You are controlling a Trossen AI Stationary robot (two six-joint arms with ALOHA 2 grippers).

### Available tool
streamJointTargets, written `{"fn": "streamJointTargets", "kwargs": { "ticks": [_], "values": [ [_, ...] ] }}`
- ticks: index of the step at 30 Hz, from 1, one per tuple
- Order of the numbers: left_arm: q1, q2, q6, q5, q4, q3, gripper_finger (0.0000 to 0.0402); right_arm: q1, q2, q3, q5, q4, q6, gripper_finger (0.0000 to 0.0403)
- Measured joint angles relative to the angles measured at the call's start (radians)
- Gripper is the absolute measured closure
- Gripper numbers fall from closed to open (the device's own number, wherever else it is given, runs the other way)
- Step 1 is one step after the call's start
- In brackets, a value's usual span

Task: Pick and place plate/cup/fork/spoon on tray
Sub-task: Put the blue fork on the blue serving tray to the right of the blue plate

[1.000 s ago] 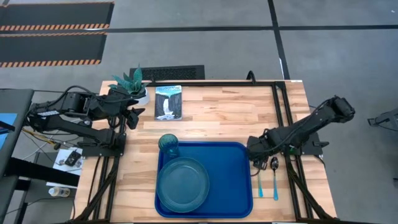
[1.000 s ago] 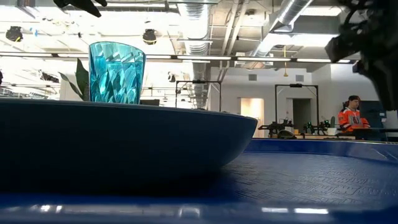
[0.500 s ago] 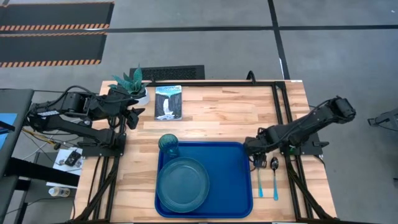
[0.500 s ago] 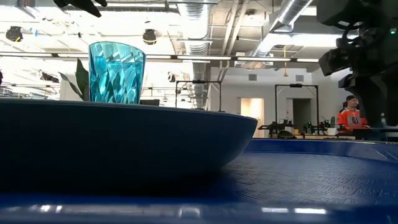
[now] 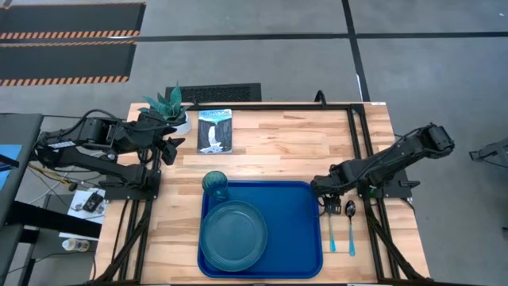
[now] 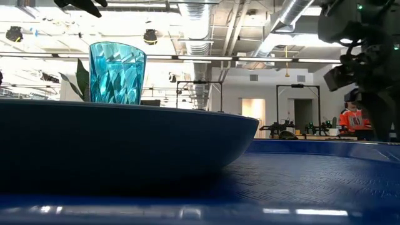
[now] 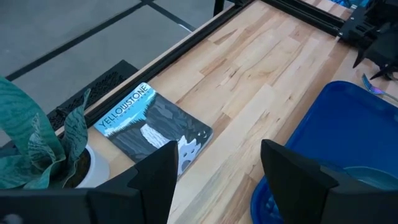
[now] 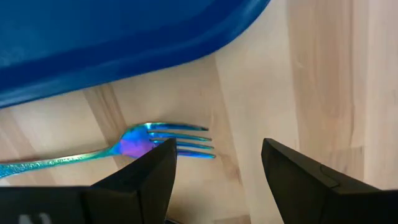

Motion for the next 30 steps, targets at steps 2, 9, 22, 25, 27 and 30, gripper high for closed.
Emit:
{"fn": "streamJointTargets", "kwargs": {
  "ticks": [2,9,22,25,27,30],
  "values": [
    [0.000,0.000,0.000,-0.005,0.000,0.000,0.0187,-0.012,-0.001,0.000,0.003,0.002,-0.016,0.0143],
    [0.000,0.000,0.000,-0.016,0.000,0.000,0.0187,-0.034,-0.002,0.000,-0.008,0.006,-0.049,0.0143],
    [0.000,0.000,0.000,-0.016,0.000,0.000,0.0187,-0.034,0.002,-0.058,-0.030,0.069,-0.016,0.0143],
    [0.000,0.000,0.000,-0.018,-0.001,0.000,0.0187,-0.034,0.002,-0.058,-0.030,0.096,-0.016,0.0143],
    [0.000,0.000,0.000,-0.020,0.000,0.000,0.0187,-0.034,0.002,-0.058,-0.031,0.110,-0.016,0.0143],
    [0.000,0.000,0.000,-0.020,0.000,0.000,0.0187,-0.034,0.002,-0.058,-0.031,0.116,-0.016,0.0143]
  ]
}}
